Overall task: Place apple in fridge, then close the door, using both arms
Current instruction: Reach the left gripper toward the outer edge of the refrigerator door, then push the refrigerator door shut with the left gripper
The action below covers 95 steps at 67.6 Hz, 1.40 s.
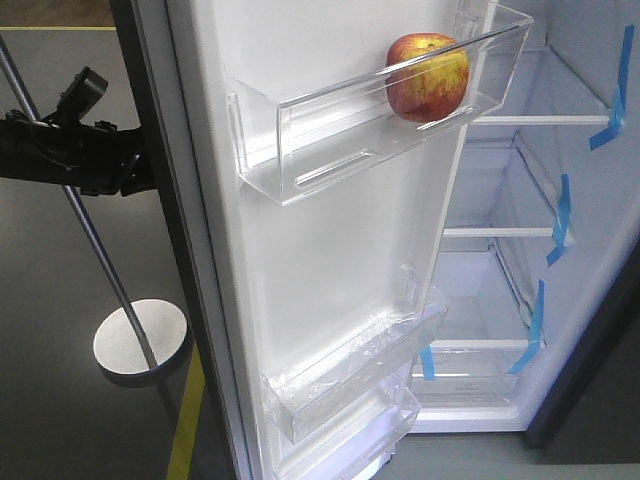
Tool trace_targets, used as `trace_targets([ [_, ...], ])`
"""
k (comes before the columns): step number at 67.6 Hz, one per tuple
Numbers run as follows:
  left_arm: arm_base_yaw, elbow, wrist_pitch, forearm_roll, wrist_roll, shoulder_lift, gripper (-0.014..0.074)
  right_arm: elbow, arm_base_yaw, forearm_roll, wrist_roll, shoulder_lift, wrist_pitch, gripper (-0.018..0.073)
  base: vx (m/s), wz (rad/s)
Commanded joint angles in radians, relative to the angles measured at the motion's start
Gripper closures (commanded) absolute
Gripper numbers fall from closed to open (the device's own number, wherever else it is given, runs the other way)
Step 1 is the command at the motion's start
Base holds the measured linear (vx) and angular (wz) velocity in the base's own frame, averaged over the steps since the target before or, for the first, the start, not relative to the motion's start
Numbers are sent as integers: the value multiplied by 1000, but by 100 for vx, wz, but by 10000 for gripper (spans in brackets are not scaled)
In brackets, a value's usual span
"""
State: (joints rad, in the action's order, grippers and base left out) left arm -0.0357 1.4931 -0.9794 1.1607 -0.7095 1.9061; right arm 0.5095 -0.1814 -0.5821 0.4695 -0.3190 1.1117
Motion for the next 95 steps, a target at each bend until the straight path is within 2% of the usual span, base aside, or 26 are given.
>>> trace_targets([
  [1,3,36,-83,143,-41,-37,603,23,-1,-33,1,-8,-40,-17,0,0],
  [21,23,36,-204,153,-58,-39,603,23,-1,-33,1,-8,-40,-17,0,0],
  [38,55,36,-262,172,-65,-43,603,23,-1,-33,1,-8,-39,-17,0,0],
  [79,240,36,-262,177,-95,-171,603,23,-1,-33,1,-8,-39,-17,0,0],
  [88,292,36,-262,183,-121,-190,603,23,-1,-33,1,-8,-39,-17,0,0],
  [95,336,36,-261,219,-162,-192,603,23,-1,-33,1,-8,-39,-17,0,0],
])
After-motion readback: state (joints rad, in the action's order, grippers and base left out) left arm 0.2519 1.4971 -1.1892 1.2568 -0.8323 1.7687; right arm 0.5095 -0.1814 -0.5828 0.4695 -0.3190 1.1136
